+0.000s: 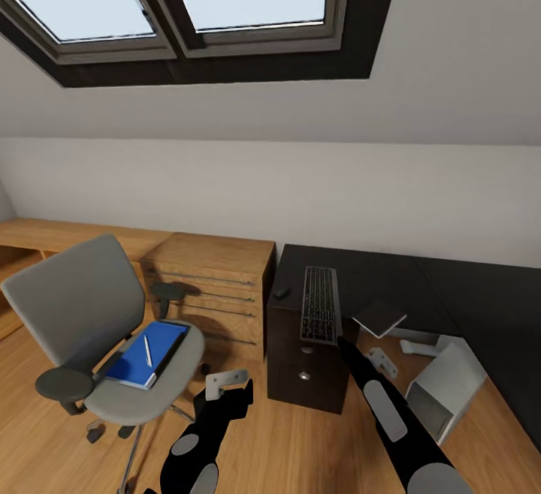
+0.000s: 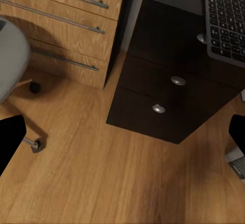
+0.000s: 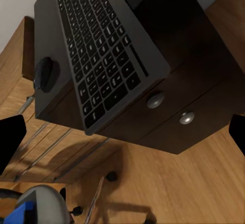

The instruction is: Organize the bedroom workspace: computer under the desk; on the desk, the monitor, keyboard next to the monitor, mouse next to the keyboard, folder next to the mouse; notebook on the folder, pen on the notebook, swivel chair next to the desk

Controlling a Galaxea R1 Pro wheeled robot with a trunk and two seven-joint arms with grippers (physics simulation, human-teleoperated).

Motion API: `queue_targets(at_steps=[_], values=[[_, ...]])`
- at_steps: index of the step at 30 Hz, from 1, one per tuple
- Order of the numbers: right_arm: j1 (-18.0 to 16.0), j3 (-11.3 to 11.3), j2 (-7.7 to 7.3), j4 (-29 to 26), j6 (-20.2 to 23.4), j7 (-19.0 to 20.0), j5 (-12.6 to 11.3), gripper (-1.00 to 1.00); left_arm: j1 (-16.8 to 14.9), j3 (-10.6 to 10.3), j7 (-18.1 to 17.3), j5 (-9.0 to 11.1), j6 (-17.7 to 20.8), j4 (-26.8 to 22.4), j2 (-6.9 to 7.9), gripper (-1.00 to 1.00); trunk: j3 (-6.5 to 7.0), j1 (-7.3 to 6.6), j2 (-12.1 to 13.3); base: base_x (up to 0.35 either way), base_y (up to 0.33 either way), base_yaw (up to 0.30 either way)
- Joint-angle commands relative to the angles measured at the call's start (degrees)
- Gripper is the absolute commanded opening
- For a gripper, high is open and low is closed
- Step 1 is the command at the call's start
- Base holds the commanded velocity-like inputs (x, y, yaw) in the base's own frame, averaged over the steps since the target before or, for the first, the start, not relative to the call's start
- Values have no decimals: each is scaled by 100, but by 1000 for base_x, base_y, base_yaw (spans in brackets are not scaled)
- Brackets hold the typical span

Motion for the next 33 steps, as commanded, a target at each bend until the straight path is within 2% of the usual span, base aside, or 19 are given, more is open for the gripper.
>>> queue_targets(at_steps=[1,11,13,14,17,18,23,27,28,33], values=[[-2,-5,0,-13,26,-12,-29,100,-6,-9,48,46,14,-8,2,100,-26,23,-47,0,0,0],[-2,-13,1,5,35,105,-39,100,-6,-10,49,40,14,-7,-4,100,-206,243,-448,0,0,0],[-2,-13,2,43,35,235,-39,100,-6,-10,49,40,14,-7,-3,100,-242,287,-528,0,0,0],[-2,-19,0,201,36,671,-45,100,-6,-10,49,42,14,-7,-2,100,-260,309,-568,0,0,0],[-2,-27,-16,366,36,1187,-44,100,-6,-8,49,40,14,-7,-1,100,-313,375,-689,0,0,0],[-2,-31,-52,487,38,1594,-46,100,-6,-8,49,39,14,-7,0,100,-331,397,-729,0,0,0],[-2,-50,-192,803,42,2563,-130,100,-6,-3,49,33,14,-7,2,100,-421,506,-929,0,0,0],[-2,-89,-264,1037,45,2996,-373,100,-6,-1,49,30,14,-7,3,100,-493,594,-1090,0,0,0],[-2,-103,-285,1128,42,3111,-523,100,-6,-1,49,30,14,-7,3,100,-511,616,-1130,0,0,0],[-2,-120,-322,1242,33,3254,-796,100,-6,-1,49,29,14,-7,3,100,-601,726,-1331,0,0,0]])
